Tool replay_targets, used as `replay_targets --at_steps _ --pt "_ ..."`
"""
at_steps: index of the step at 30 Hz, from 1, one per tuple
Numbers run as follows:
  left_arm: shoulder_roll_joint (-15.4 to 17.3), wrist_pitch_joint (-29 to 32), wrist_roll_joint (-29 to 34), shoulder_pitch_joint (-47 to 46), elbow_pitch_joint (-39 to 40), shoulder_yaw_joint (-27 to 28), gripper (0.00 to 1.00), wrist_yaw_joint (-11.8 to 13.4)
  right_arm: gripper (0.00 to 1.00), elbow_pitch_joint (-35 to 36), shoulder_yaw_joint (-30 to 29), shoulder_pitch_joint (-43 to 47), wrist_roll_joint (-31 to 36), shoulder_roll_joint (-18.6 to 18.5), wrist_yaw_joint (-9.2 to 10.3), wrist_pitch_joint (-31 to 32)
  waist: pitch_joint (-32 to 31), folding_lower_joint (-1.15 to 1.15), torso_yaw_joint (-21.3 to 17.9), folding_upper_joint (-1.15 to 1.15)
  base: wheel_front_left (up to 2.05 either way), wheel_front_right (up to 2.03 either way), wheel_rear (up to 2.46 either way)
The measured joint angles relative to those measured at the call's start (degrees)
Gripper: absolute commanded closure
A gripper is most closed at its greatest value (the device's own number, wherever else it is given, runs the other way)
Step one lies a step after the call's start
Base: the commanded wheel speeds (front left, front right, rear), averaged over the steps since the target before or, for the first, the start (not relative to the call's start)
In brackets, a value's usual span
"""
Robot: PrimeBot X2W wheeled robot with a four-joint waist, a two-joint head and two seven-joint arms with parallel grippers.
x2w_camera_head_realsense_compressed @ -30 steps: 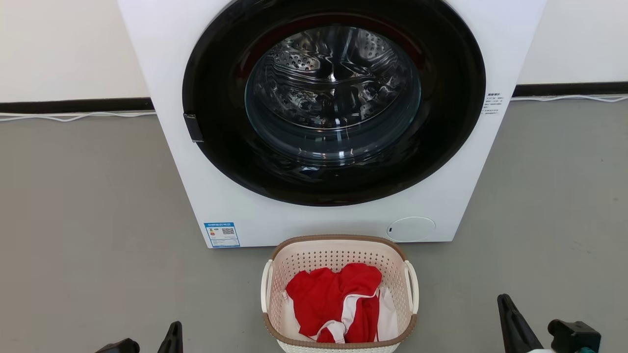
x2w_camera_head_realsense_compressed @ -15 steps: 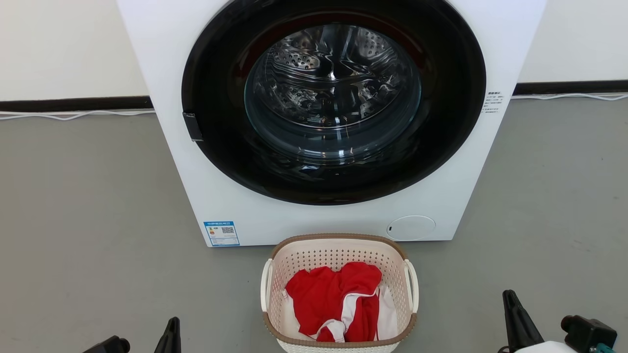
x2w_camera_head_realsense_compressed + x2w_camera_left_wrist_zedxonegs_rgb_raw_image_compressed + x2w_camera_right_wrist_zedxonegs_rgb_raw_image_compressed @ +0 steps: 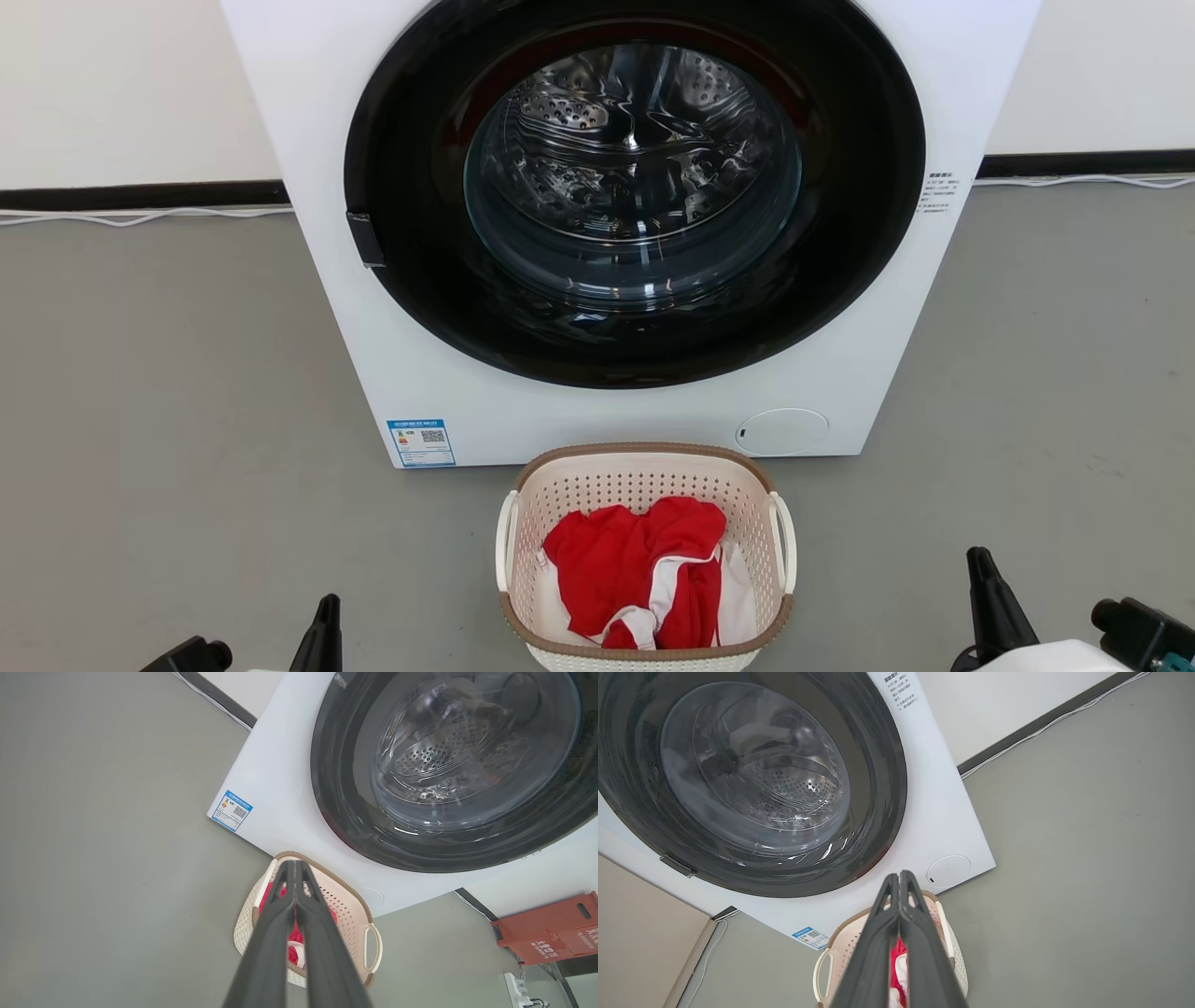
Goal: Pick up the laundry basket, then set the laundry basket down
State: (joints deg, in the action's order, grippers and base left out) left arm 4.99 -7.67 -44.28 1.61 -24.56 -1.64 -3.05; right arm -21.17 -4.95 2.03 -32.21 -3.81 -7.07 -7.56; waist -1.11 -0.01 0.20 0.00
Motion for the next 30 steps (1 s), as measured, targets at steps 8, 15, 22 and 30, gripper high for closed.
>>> replay_targets --at_steps 8,15,22,30 --pt "-0.3 1.2 -4.6 -1.0 0.7 0.7 1.00 -0.1 1.00 0.4 -0.2 -0.1 -5.7 0.2 0.00 1.1 0.1 0.00 0.0 0.00 0.00 0.00 0.00" --pt "-0.8 2.6 -8.6 -1.1 1.4 1.2 1.00 -0.6 1.00 0.6 -0.4 -0.6 -10.5 0.3 0.00 2.3 0.2 0.00 0.0 0.00 0.00 0.00 0.00" --pt "-0.9 3.6 -12.5 -1.1 2.2 1.7 1.00 -1.1 1.00 1.4 -0.6 -1.5 -15.4 0.4 0.00 3.5 0.3 0.00 -0.1 0.00 0.00 0.00 0.00" --pt "-1.1 4.7 -16.8 -1.2 3.0 2.3 1.00 -1.5 1.00 1.9 -0.8 -2.2 -21.0 0.6 0.00 4.6 0.5 0.00 -0.1 0.00 0.00 0.00 0.00"
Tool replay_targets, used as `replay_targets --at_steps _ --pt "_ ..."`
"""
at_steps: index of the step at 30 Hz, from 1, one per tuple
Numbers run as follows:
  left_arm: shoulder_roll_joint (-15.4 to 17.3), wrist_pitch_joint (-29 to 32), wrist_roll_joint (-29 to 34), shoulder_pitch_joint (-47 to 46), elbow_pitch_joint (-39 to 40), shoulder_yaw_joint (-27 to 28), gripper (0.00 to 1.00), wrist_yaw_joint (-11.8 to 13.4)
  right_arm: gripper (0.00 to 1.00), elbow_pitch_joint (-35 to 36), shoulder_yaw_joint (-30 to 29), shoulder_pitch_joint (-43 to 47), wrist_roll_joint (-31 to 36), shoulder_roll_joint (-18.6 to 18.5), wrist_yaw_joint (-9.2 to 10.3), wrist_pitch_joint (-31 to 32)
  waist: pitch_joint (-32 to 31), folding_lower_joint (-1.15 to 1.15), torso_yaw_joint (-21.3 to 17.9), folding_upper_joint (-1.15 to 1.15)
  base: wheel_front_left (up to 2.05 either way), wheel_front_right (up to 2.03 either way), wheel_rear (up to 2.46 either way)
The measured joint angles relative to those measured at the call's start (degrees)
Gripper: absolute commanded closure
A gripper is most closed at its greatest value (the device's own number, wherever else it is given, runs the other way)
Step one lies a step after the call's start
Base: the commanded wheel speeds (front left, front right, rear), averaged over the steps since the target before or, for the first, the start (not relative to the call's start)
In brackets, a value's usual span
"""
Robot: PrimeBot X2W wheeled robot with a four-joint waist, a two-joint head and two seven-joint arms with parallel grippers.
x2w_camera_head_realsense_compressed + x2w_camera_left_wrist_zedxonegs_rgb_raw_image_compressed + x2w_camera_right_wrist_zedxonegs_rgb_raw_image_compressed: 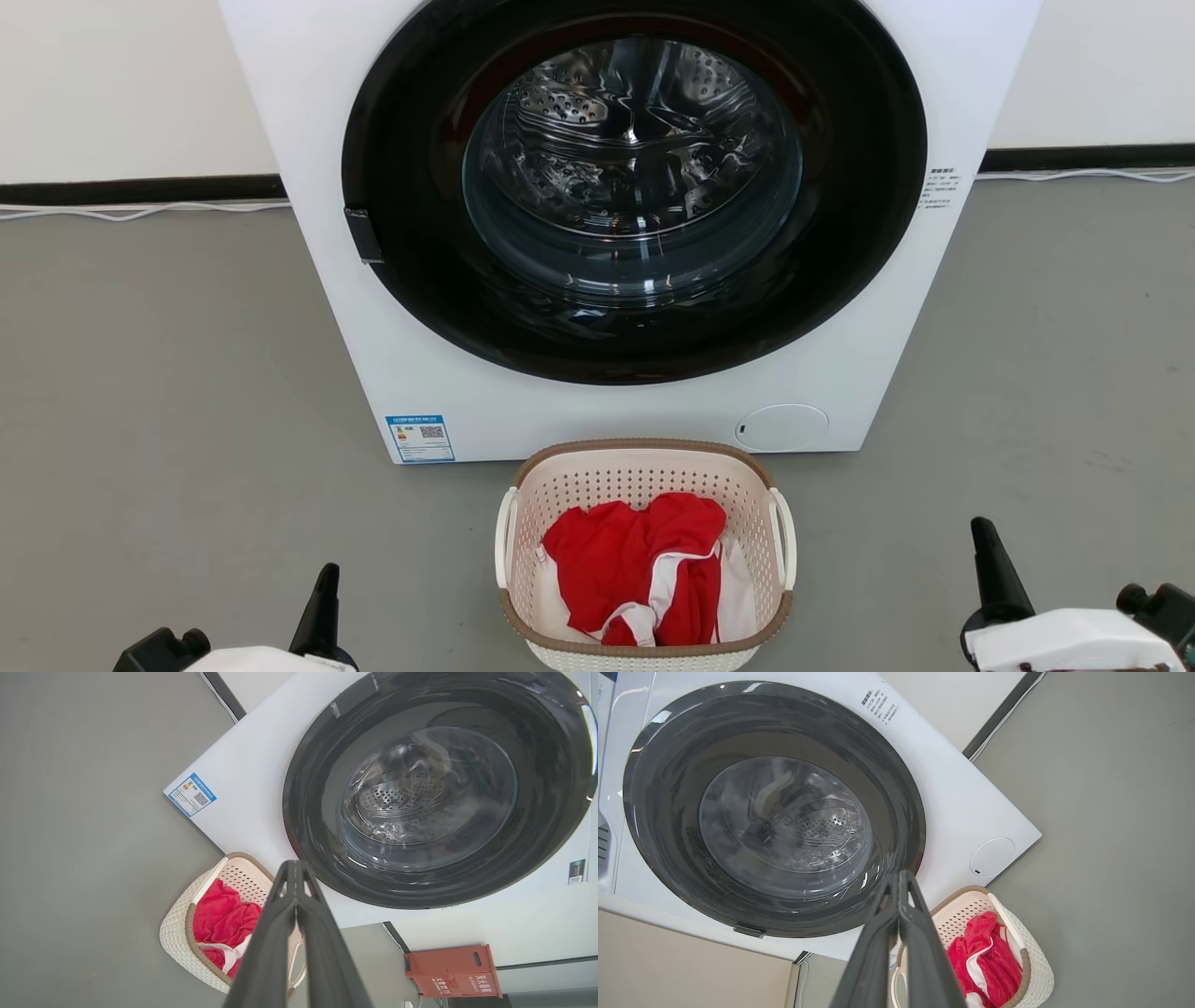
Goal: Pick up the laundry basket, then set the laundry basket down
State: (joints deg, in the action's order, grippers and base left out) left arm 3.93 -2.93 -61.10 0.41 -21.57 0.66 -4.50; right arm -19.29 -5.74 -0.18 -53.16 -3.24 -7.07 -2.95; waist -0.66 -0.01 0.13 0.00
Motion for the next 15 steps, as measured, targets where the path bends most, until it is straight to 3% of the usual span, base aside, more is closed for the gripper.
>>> replay_targets --at_steps 15 --pt "-0.3 2.5 -8.1 -1.1 1.5 1.1 1.00 -0.6 1.00 0.7 -0.6 -0.2 -10.4 0.1 0.00 2.5 0.2 0.00 0.0 0.00 0.00 0.00 0.00"
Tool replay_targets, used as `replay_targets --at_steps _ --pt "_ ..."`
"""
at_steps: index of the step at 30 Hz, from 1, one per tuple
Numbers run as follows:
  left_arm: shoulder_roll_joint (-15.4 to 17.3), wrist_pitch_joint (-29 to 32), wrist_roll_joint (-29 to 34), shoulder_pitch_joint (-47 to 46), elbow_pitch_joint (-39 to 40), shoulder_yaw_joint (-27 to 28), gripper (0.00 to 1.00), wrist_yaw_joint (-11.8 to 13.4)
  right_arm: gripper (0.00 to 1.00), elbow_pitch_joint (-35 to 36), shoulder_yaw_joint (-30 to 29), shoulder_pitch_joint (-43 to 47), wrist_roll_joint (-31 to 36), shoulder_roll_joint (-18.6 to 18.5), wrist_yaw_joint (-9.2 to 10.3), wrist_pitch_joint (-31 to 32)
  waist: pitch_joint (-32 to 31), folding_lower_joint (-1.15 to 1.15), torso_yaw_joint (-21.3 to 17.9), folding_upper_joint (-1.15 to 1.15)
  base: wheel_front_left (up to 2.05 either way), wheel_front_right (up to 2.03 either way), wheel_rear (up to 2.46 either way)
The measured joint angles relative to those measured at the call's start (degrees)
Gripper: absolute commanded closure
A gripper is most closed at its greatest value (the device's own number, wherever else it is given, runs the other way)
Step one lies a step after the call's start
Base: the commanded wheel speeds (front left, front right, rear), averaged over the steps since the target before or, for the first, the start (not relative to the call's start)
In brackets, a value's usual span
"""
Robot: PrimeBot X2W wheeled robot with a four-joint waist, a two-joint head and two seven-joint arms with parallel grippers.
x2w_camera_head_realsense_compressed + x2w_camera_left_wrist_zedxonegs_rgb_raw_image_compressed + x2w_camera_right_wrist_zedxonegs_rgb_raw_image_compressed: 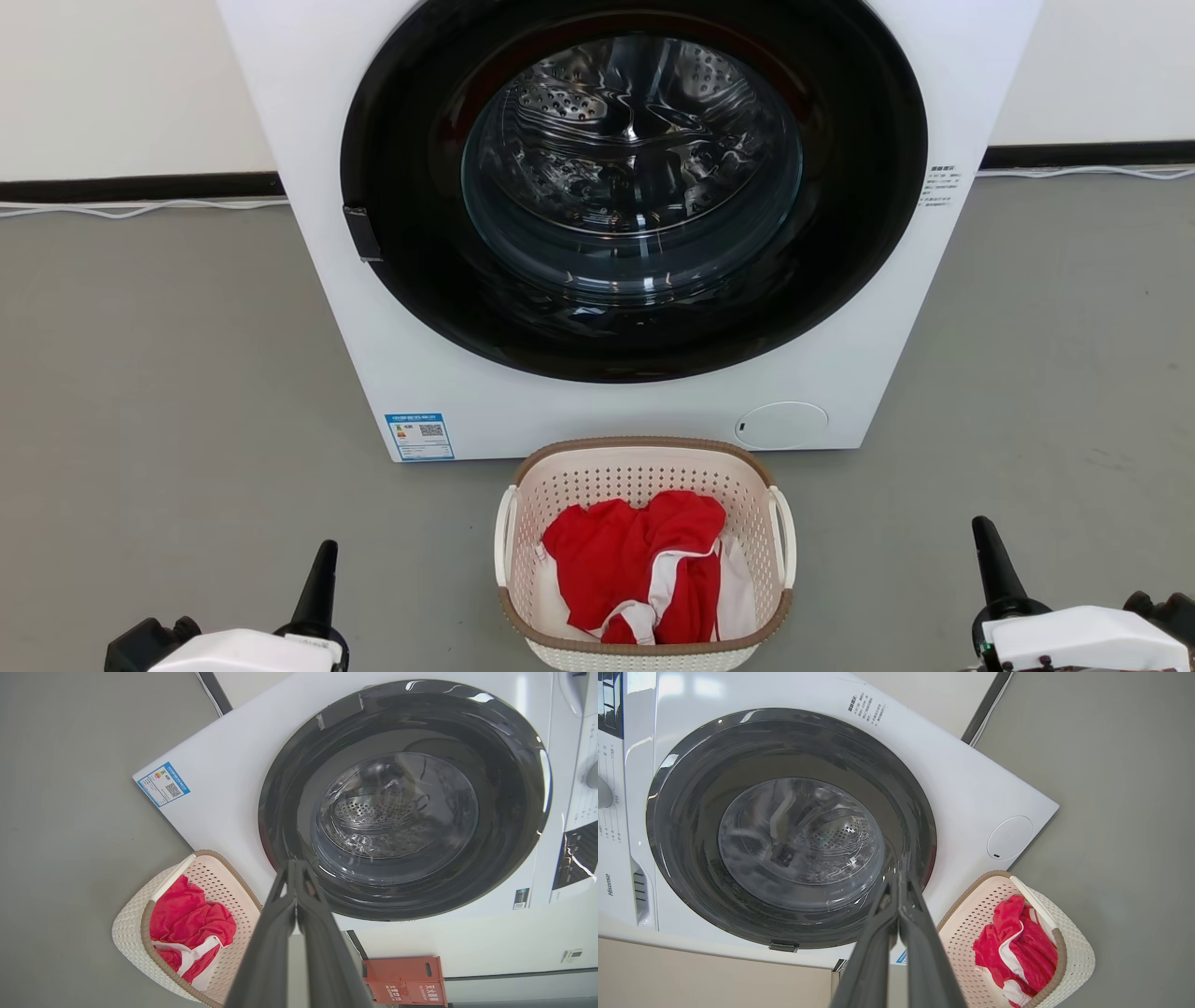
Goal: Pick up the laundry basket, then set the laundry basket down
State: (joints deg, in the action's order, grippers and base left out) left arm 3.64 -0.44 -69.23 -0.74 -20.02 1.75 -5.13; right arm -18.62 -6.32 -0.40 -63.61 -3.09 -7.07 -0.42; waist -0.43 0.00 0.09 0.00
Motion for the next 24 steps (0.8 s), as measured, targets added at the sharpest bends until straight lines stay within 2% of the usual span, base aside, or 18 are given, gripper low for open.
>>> replay_targets --at_steps 24 --pt "-0.5 4.0 -12.9 -1.1 2.3 1.7 1.00 -0.9 1.00 1.5 -0.9 -1.3 -15.9 0.2 0.00 3.7 0.4 0.00 -0.1 0.00 0.00 0.00 0.00"
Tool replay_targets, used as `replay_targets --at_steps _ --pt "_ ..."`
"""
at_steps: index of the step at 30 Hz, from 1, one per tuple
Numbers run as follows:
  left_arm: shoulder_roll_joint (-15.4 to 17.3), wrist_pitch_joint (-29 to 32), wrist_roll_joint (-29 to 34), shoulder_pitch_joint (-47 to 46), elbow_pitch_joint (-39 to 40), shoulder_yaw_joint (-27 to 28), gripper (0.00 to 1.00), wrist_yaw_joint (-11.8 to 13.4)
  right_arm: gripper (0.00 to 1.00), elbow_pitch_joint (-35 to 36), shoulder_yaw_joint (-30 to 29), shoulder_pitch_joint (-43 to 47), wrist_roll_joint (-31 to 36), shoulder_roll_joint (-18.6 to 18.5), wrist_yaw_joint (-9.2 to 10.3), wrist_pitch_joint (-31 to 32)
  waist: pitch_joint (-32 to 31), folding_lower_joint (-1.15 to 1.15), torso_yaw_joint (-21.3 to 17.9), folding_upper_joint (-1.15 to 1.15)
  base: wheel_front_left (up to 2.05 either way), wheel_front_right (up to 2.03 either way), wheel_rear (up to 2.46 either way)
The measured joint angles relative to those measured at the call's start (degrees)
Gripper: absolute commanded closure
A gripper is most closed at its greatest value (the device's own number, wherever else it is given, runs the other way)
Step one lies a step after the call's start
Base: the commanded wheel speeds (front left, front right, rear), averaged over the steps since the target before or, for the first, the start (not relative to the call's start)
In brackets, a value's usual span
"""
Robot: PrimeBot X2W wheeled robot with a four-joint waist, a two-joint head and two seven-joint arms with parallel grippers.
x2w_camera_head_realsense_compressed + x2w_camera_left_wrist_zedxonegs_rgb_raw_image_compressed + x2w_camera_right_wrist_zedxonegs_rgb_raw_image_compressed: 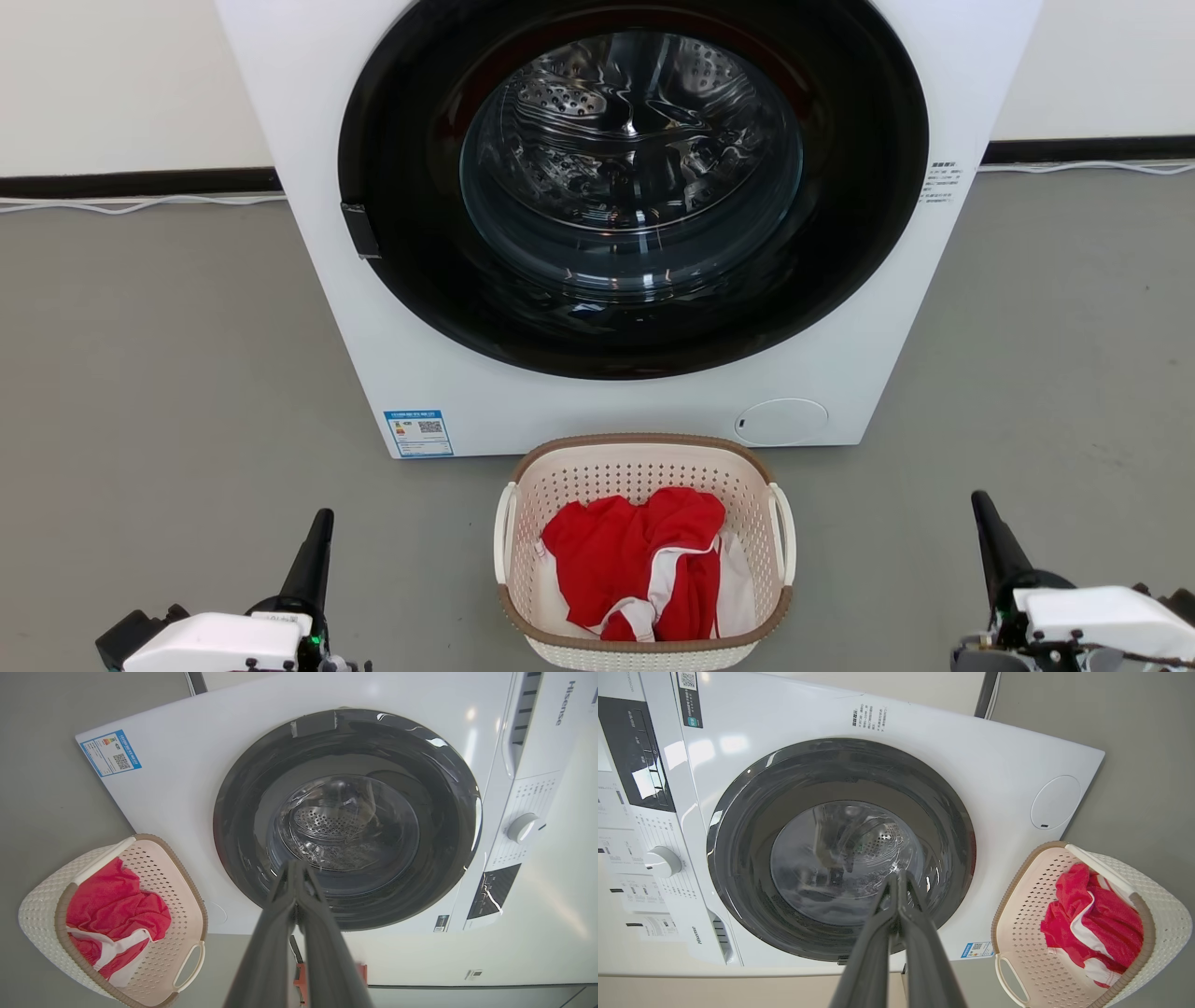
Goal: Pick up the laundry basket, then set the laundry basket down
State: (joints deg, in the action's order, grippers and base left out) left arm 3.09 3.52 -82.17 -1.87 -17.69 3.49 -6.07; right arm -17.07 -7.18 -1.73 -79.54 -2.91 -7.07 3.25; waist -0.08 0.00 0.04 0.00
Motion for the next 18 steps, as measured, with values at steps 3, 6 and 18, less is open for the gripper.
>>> replay_targets --at_steps 3,6,18 --pt "-0.2 0.4 -1.4 0.0 0.3 0.2 1.00 0.0 1.00 0.1 -0.1 -0.9 -2.1 0.0 0.00 0.6 0.0 0.00 0.0 0.00 0.00 0.00 0.00" --pt "-0.4 0.9 -3.3 -0.3 0.7 0.3 1.00 -0.1 1.00 0.4 -0.1 -1.0 -4.1 0.1 0.00 0.9 0.1 0.00 0.0 0.00 0.00 0.00 0.00" --pt "-0.8 2.6 -9.7 -1.1 1.9 1.2 1.00 -1.0 1.00 1.3 -0.4 -1.2 -12.3 0.3 0.00 2.8 0.3 0.00 0.0 0.00 0.00 0.00 0.00"
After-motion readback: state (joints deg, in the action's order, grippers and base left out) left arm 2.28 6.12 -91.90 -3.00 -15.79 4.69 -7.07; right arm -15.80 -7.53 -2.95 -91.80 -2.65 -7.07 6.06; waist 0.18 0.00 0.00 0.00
